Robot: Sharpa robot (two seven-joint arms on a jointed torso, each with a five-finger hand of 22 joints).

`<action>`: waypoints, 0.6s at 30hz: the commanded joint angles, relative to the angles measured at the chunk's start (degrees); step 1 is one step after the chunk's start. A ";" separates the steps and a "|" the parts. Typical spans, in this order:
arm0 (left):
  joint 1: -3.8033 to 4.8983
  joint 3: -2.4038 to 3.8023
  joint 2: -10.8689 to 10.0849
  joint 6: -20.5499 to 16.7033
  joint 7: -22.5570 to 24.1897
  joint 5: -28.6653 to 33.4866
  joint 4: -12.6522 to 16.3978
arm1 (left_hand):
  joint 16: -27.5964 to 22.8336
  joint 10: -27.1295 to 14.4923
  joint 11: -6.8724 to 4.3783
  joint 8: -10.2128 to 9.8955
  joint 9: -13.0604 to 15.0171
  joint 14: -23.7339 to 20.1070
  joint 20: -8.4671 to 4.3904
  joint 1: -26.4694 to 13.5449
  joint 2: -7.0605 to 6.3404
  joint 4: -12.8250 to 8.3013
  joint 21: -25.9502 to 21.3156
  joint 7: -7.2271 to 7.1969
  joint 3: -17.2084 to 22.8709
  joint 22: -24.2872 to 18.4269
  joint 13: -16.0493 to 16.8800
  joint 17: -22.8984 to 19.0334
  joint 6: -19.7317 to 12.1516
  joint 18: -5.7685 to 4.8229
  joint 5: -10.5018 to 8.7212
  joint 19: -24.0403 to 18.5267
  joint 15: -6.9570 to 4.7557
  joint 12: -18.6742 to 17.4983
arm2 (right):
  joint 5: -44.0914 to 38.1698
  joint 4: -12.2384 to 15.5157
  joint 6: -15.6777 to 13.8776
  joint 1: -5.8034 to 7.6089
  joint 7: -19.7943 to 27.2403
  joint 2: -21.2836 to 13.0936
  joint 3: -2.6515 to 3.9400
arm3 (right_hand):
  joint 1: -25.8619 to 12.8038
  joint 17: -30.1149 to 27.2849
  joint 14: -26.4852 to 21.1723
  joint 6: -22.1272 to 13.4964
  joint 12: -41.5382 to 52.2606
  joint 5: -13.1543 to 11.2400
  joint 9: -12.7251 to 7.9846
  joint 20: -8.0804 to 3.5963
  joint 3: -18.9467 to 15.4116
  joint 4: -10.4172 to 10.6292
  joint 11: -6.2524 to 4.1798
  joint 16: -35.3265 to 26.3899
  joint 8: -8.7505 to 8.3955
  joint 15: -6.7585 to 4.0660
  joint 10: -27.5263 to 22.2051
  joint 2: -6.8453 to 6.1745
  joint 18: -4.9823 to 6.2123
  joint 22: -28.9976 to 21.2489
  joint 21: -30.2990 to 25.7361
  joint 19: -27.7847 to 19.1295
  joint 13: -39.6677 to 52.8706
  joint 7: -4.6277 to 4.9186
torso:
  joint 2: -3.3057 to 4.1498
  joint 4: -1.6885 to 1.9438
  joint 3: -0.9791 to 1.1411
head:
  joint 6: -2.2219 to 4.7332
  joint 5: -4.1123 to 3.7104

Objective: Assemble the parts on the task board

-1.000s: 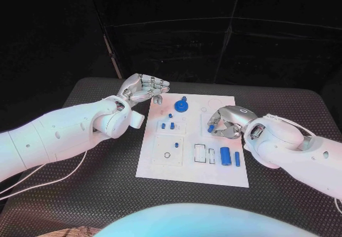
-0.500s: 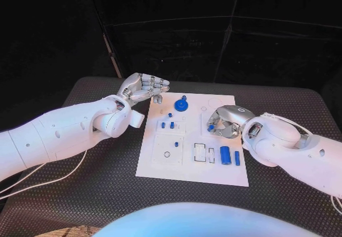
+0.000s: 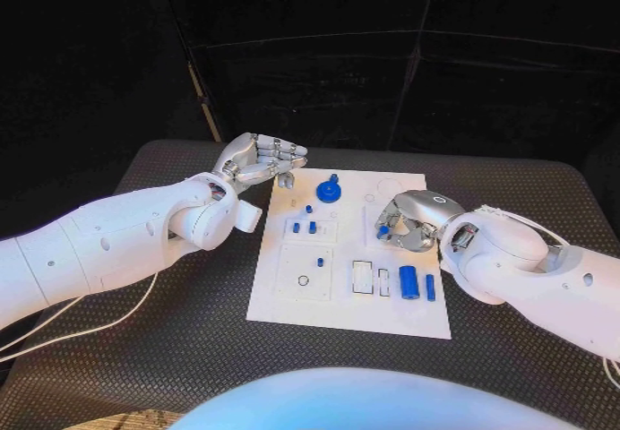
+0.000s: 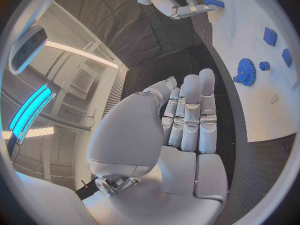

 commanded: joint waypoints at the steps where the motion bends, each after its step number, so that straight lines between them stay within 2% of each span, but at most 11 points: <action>1: 0.03 0.06 0.01 0.59 0.09 0.19 -0.04 | -0.39 -0.34 0.03 -0.26 -0.06 -0.54 0.08 -0.50 -0.05 -0.11 -0.20 0.00 0.30 -0.08 -0.08 -0.05 -0.34 1.08 0.03 -0.43 0.01 0.17 | 1.16 1.61 -4.60 0.10 1.11 -0.74 1.06 | -0.67 0.09 2.02 0.54 -0.39 -0.01 0.10 -0.03 0.41 -0.08 -0.06 0.37 0.23 -0.44 0.48 -0.08 -0.52 0.83 0.57 0.60 0.08 -0.12 | -0.23 0.09 -0.18 | 0.21 -0.17; 6: -0.02 0.06 0.12 0.59 0.14 0.19 -0.23 | -0.39 -0.34 0.03 -0.26 -0.06 -0.54 0.08 -0.50 -0.05 -0.11 -0.20 0.00 0.30 -0.08 -0.08 -0.05 -0.34 1.08 0.03 -0.43 0.01 0.17 | 4.63 4.32 -7.36 0.11 2.37 -1.62 3.71 | -1.23 0.38 2.10 0.82 -0.71 0.10 0.10 -0.12 0.74 -0.07 -0.12 0.58 0.16 -0.49 0.87 -0.28 -0.70 1.93 1.23 0.98 0.09 -0.18 | -0.37 0.12 -0.16 | 0.33 -0.07; 8: -0.05 0.06 0.15 0.60 0.15 0.19 -0.27 | -0.39 -0.34 0.03 -0.26 -0.06 -0.54 0.08 -0.50 -0.05 -0.11 -0.20 0.00 0.30 -0.08 -0.08 -0.05 -0.34 1.08 0.03 -0.43 0.01 0.17 | 5.66 5.27 -7.89 0.11 2.71 -1.85 4.28 | -1.47 0.48 2.13 0.91 -0.82 0.15 0.10 -0.14 0.79 -0.05 -0.13 0.65 0.14 -0.51 1.00 -0.37 -0.72 2.04 1.33 1.02 0.10 -0.20 | -0.32 0.04 -0.12 | 0.46 -0.11; 10: -0.07 0.06 0.18 0.60 0.16 0.19 -0.34 | -0.39 -0.34 0.03 -0.26 -0.06 -0.54 0.08 -0.50 -0.05 -0.11 -0.20 0.00 0.30 -0.08 -0.08 -0.05 -0.34 1.08 0.03 -0.43 0.01 0.17 | 6.88 6.36 -8.37 0.12 3.09 -2.09 4.74 | -1.79 0.65 2.17 1.02 -0.95 0.23 0.10 -0.16 0.85 0.01 -0.15 0.76 0.11 -0.53 1.17 -0.45 -0.76 2.29 1.50 1.10 0.11 -0.23 | -0.28 0.06 -0.16 | 0.57 -0.17; 13: -0.09 0.06 0.21 0.60 0.16 0.19 -0.38 | -0.39 -0.34 0.03 -0.26 -0.06 -0.54 0.08 -0.50 -0.05 -0.11 -0.20 0.00 0.30 -0.08 -0.08 -0.05 -0.34 1.08 0.03 -0.43 0.01 0.17 | 8.09 7.40 -8.57 0.12 3.34 -2.04 5.07 | -2.25 0.73 2.20 1.15 -1.12 0.27 0.10 -0.19 0.91 0.15 -0.18 0.84 0.06 -0.55 1.38 -0.45 -0.85 2.86 1.84 1.29 0.12 -0.27 | -0.30 0.05 -0.19 | 0.65 -0.13; 18: -0.10 0.06 0.33 0.59 0.18 0.19 -0.36 | -0.40 -0.36 0.04 -0.25 -0.06 -0.54 0.09 -0.50 -0.04 -0.11 -0.20 0.01 0.30 -0.09 -0.08 -0.05 -0.36 1.08 0.03 -0.43 0.02 0.18 | 9.79 7.72 -7.85 0.12 3.88 0.02 5.22 | -2.60 0.74 2.21 1.24 -1.26 0.18 0.10 -0.20 0.94 0.26 -0.20 0.88 0.02 -0.56 1.53 -0.44 -0.88 3.04 1.97 1.34 0.12 -0.30 | -0.13 0.20 -0.28 | 0.70 -0.09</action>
